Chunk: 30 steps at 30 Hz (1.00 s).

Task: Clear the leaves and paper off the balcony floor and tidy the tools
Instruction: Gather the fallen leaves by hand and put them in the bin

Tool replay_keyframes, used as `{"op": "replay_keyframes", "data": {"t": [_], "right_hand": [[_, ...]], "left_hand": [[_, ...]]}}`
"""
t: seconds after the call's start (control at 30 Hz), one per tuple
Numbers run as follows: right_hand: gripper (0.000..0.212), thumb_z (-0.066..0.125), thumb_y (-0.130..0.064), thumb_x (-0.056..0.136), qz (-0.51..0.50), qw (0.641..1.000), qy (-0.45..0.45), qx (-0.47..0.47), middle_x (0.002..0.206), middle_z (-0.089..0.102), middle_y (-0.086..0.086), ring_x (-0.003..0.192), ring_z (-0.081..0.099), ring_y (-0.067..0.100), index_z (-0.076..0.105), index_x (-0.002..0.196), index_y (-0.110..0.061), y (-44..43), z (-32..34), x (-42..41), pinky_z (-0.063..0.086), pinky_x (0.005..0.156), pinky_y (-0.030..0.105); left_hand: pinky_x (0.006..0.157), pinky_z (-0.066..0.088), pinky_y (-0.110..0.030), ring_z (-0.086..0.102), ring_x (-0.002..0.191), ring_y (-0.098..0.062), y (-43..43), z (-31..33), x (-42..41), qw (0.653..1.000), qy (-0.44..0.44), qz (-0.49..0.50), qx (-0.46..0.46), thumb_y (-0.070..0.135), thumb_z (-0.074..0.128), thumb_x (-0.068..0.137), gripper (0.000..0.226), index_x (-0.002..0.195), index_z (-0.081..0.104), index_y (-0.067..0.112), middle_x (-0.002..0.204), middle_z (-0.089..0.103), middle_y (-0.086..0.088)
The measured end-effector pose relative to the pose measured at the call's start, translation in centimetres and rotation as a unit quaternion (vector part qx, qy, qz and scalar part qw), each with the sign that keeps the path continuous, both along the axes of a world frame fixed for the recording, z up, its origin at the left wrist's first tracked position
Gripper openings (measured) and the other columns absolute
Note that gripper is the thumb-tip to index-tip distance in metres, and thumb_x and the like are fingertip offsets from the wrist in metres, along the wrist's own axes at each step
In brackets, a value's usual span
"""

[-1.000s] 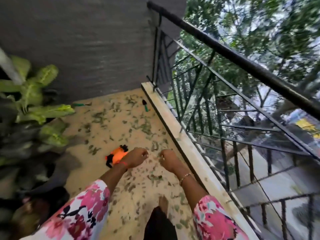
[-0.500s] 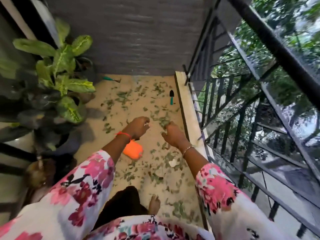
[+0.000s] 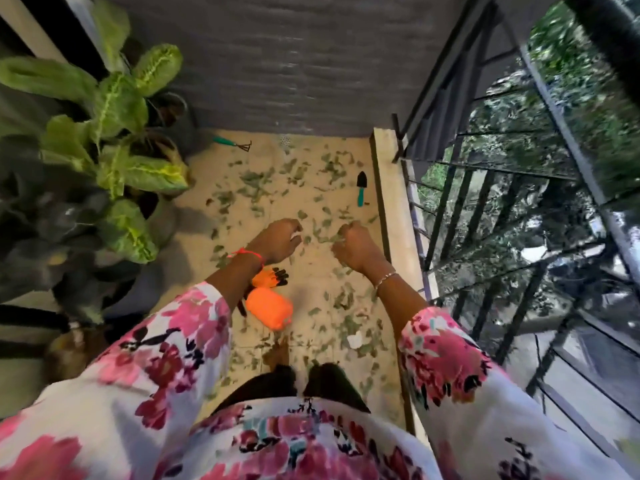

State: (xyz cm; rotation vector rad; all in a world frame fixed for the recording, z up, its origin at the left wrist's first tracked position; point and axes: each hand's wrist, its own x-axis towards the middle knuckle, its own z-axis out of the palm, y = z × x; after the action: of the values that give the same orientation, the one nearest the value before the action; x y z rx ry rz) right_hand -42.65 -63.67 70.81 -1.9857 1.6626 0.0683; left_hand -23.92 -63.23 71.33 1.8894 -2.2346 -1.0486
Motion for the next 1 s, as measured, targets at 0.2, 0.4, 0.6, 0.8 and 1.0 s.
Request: {"op": "replay_keyframes", "data": {"t": [0.2,0.4,0.6,0.8,1.0], "right_hand": [[0.040,0.053,-0.020,0.093,-0.028,1.000,-0.013,0.001,0.130,0.041,0.025,0.116,0.046,0.039,0.049,0.125,0.005,-6.8,-1.2,-0.1,0.039,0.099,0.035],[0.047,0.044,-0.027,0.097,-0.017,1.000,0.006,0.015,0.133,0.044,0.022,0.126,0.039,0.033,0.040,0.133,0.003,-16.5,-4.3,-1.1,0.031,0.102,0.035],[0.050,0.051,-0.025,0.094,0.021,0.999,-0.004,0.032,0.137,0.034,0.024,0.122,0.041,0.039,0.038,0.134,0.004,-29.2,-5.5,-1.5,0.041,0.098,0.046],[0.044,0.051,-0.023,0.095,0.022,0.999,-0.006,0.026,0.138,0.033,0.024,0.124,0.040,0.038,0.043,0.131,0.001,-39.6,-7.3,-1.3,0.037,0.100,0.041],[0.051,0.046,-0.029,0.097,0.049,0.997,0.039,0.048,0.148,0.022,0.022,0.132,0.030,0.037,0.035,0.138,-0.002,-47.1,-11.3,1.1,0.035,0.104,0.042]], "left_hand": [[0.099,0.038,-0.037,0.050,0.118,-0.034,-7.6,-0.9,0.9,1.000,0.005,0.006,0.007,0.019,0.041,0.101,0.036,0.129,0.048,-0.003,0.135,0.048,-0.021],[0.103,0.031,-0.034,0.043,0.126,-0.032,-17.1,-2.8,0.5,0.999,0.006,0.026,0.020,0.019,0.042,0.100,0.037,0.130,0.048,-0.003,0.137,0.047,-0.020],[0.100,0.030,-0.031,0.044,0.127,-0.033,-27.9,-4.3,-0.7,0.995,0.014,0.087,0.044,0.016,0.043,0.100,0.036,0.130,0.048,-0.004,0.136,0.048,-0.022],[0.099,0.029,-0.031,0.047,0.123,-0.035,-36.8,-5.6,-1.1,0.993,0.031,0.108,0.030,0.011,0.045,0.098,0.033,0.125,0.051,-0.007,0.130,0.052,-0.025],[0.101,0.030,-0.029,0.047,0.124,-0.033,-44.8,-10.0,1.5,0.989,0.040,0.139,0.039,0.011,0.048,0.097,0.032,0.124,0.053,-0.005,0.131,0.052,-0.022]]}}
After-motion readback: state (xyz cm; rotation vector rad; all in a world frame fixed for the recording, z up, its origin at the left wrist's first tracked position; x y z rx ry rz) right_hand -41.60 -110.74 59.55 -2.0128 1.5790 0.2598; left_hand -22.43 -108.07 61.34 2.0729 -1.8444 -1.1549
